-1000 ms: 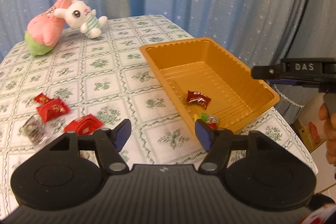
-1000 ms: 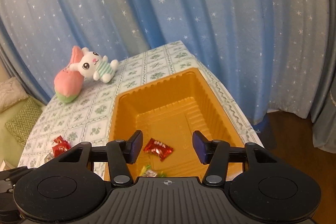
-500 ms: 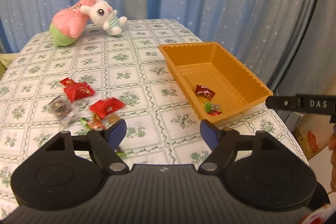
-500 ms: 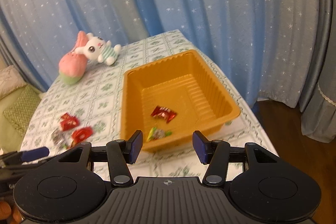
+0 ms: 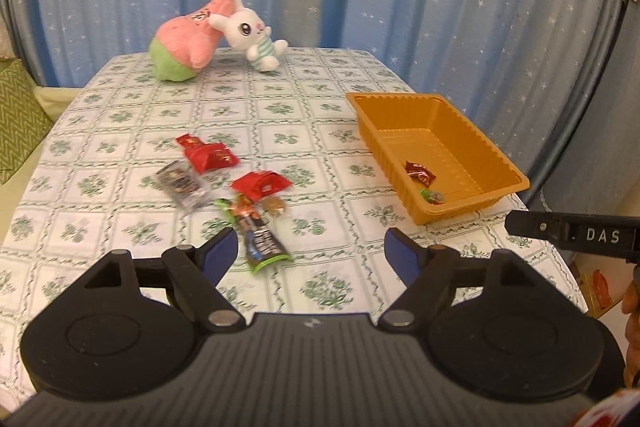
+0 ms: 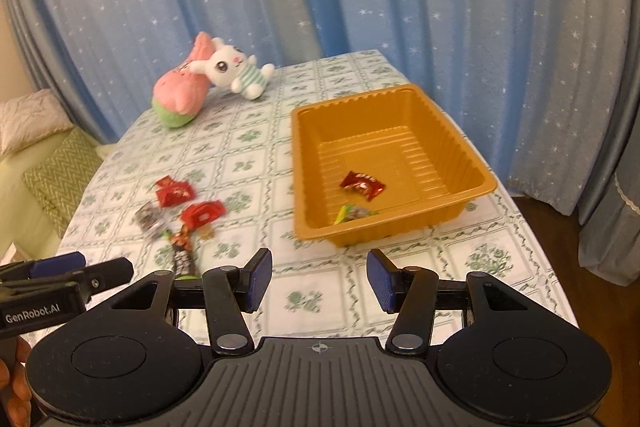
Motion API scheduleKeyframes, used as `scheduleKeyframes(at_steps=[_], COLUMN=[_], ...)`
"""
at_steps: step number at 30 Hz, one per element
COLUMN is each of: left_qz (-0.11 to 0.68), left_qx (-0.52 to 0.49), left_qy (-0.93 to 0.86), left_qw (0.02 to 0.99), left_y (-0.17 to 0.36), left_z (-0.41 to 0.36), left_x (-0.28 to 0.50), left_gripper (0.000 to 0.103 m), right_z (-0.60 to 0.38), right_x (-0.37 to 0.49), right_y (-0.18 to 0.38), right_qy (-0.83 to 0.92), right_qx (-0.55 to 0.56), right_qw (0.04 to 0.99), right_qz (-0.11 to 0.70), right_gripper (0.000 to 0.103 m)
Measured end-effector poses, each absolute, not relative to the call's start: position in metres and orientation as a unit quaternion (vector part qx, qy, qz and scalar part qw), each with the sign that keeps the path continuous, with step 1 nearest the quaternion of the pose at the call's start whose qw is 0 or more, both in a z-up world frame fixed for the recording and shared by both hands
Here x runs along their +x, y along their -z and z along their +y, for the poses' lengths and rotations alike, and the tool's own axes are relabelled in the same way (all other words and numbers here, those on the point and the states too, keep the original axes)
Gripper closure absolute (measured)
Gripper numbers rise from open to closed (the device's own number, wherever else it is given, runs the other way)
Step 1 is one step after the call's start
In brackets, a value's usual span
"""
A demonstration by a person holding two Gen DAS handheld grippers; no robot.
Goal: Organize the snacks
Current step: 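Withdraw both tools from the tray back above the remaining candies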
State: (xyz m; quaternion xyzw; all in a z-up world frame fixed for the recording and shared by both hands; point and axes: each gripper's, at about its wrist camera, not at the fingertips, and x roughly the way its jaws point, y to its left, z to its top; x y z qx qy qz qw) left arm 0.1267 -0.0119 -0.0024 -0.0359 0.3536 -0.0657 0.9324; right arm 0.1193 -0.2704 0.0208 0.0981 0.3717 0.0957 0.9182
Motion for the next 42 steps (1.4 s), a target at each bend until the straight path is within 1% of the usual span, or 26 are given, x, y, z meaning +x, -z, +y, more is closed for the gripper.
scheduleKeyframes(at_steps=[10, 22, 38, 42], left_qz=[0.358, 0.364, 0.386, 0.392], left_qx=[-0.046, -0.059, -0.061, -0.061], left_qy=[0.037, 0.007, 0.000, 0.004], left_qw=[0.932, 0.930, 0.921, 0.918], left_y=[0.009, 0.024, 0.060, 0.074], left_z=[0.023, 0.041, 0.034, 0.030], left_x=[0.107, 0.110, 0.148, 0.167], left_gripper=[0.025, 0.025, 0.025, 0.029], right_z=[-0.242, -0.217, -0.208, -0.207], right_x=[0.109, 0.112, 0.134, 0.145], right_y=[-0.014, 0.002, 0.035, 0.049], right_qy=[-0.122, -0.141, -0.162, -0.167], right_qx=[0.088, 0.078, 0.073, 0.069], right_qw=[0.912, 0.905, 0.899, 0.897], right_qz=[0.381, 0.393, 0.400, 0.403], right_gripper=[0.050, 0.050, 0.050, 0.051])
